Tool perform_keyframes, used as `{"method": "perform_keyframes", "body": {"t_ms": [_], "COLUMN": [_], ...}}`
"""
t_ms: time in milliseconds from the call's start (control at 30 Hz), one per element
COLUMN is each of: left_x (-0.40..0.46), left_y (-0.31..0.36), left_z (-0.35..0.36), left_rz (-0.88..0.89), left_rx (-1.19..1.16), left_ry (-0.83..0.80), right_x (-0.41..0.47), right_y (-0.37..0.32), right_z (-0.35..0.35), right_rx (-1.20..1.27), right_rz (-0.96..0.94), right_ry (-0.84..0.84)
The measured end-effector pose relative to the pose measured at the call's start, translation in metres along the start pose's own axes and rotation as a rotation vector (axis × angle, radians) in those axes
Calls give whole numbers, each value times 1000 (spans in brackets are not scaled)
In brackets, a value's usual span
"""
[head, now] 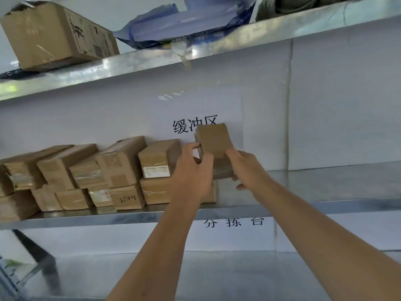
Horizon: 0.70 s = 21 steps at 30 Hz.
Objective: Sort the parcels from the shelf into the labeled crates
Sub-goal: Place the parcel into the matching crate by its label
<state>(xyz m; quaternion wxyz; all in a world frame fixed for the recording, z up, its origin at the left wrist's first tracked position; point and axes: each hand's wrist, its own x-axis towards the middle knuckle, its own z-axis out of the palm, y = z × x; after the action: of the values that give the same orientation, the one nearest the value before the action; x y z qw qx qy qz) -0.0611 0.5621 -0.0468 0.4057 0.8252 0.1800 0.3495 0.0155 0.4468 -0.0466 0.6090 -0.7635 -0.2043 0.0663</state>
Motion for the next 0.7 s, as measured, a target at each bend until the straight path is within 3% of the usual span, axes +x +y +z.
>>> {"method": "perform_keyframes", "body": {"t_ms": [167, 333, 433, 533, 700], "left_x": [-35, -75, -112, -154, -213], "left_y": [18, 39, 60, 79, 117], "left_z": [33, 96, 134, 184, 254], "left_rz": [161, -298, -215, -45, 131], "left_rx": [-336, -880, -834, -698, -682], "left_ry": [-135, -381, -613, -742, -872], "right_x": [-40, -100, -137, -170, -223], "right_y": [31, 86, 109, 132, 167], "right_z": [-56, -137, -183, -215, -284], "right_rx": [124, 244, 380, 448, 314], "right_rz": [-252, -312, -237, -210, -255], "right_ry": [214, 333, 424, 562, 698]}}
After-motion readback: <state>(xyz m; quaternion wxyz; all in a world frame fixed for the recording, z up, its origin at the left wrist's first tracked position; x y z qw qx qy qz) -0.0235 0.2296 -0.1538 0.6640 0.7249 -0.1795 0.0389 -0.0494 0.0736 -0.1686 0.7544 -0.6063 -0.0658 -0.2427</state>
